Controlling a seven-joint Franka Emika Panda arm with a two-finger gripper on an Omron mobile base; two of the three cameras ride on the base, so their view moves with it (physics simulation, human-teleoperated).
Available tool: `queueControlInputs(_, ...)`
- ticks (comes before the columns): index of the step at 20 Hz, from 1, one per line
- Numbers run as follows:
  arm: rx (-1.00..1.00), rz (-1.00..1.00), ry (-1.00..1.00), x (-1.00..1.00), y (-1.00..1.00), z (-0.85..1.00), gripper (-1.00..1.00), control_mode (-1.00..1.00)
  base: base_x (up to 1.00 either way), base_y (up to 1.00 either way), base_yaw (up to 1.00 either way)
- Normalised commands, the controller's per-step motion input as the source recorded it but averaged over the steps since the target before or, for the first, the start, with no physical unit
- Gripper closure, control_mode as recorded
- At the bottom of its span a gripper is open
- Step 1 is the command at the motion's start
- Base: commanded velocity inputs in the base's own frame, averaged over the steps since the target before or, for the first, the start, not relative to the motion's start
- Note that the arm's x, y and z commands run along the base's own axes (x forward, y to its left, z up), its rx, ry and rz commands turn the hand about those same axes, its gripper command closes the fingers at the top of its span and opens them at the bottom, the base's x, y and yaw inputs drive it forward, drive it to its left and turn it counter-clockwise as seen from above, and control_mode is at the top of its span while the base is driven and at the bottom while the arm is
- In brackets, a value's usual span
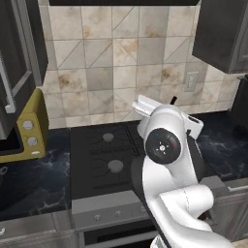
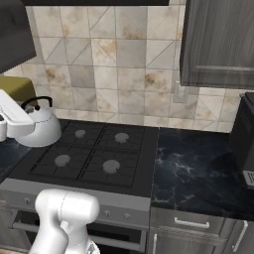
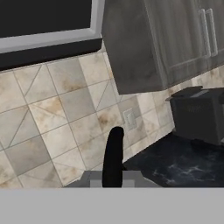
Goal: Pick the kettle from the cabinet and place it on a stove burner. Then pick the pot from the counter and place it on another stove burner. Finally, turn both burners on.
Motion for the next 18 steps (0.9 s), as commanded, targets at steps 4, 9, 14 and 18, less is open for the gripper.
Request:
queueControlInputs(4,0.00,-0.01,0.01,0.36,0.00,0.00,1.00,-1.00,0.00,0.00,0.00)
queueControlInputs(9,0.00,-0.03,0.00,0.27,0.02,-0.01,1.00,-1.00,0.00,0.00,0.00)
queueControlInputs(14,0.00,-0.01,0.05,0.33,0.00,-0.09,1.00,-1.00,0.00,0.00,0.00)
queueControlInputs(18,0.00,-0.02,0.06,0.42,0.00,-0.15,1.00,-1.00,0.00,0.00,0.00)
